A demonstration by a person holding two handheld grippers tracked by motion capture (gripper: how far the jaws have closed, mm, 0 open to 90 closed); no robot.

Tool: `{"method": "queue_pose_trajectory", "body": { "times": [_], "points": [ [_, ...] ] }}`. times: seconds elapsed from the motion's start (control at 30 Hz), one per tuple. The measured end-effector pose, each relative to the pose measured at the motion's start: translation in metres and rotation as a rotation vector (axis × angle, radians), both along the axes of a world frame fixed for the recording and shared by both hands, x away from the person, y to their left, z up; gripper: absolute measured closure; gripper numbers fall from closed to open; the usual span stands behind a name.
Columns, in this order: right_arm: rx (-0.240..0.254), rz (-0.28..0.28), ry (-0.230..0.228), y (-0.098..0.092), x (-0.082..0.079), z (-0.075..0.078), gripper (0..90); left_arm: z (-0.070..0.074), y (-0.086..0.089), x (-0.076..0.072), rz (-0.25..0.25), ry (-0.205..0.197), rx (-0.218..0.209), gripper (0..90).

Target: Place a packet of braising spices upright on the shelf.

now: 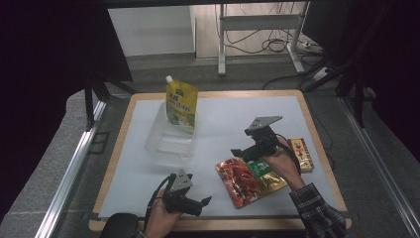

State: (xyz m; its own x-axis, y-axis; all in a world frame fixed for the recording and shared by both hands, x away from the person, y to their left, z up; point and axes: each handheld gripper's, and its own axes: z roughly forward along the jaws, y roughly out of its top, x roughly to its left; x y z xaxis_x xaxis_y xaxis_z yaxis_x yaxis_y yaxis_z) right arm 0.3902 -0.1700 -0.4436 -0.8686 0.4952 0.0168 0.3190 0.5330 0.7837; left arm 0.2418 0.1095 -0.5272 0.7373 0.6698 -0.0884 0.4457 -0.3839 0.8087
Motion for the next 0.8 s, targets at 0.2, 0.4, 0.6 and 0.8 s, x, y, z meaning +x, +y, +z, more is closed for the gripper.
{"method": "queue_pose_trajectory", "body": {
  "times": [0.2,0.4,0.6,0.8],
  "points": [
    [-0.020,-0.034,-0.009,-0.015,-0.004,0.000,4.5,0.001,0.001,-0.001,0.003,-0.026,0.018,1.3],
    [-0.048,-0.059,-0.008,-0.027,-0.007,-0.006,4.8,0.001,0.001,-0.003,-0.003,-0.050,0.051,0.9],
    [-0.072,-0.106,0.011,-0.046,-0.012,-0.018,4.8,0.002,0.004,-0.002,0.005,-0.053,0.039,1.0],
    [-0.072,-0.152,0.023,-0.065,-0.017,-0.025,4.8,0.001,0.002,-0.003,-0.002,-0.052,0.045,1.0]
  ]
}}
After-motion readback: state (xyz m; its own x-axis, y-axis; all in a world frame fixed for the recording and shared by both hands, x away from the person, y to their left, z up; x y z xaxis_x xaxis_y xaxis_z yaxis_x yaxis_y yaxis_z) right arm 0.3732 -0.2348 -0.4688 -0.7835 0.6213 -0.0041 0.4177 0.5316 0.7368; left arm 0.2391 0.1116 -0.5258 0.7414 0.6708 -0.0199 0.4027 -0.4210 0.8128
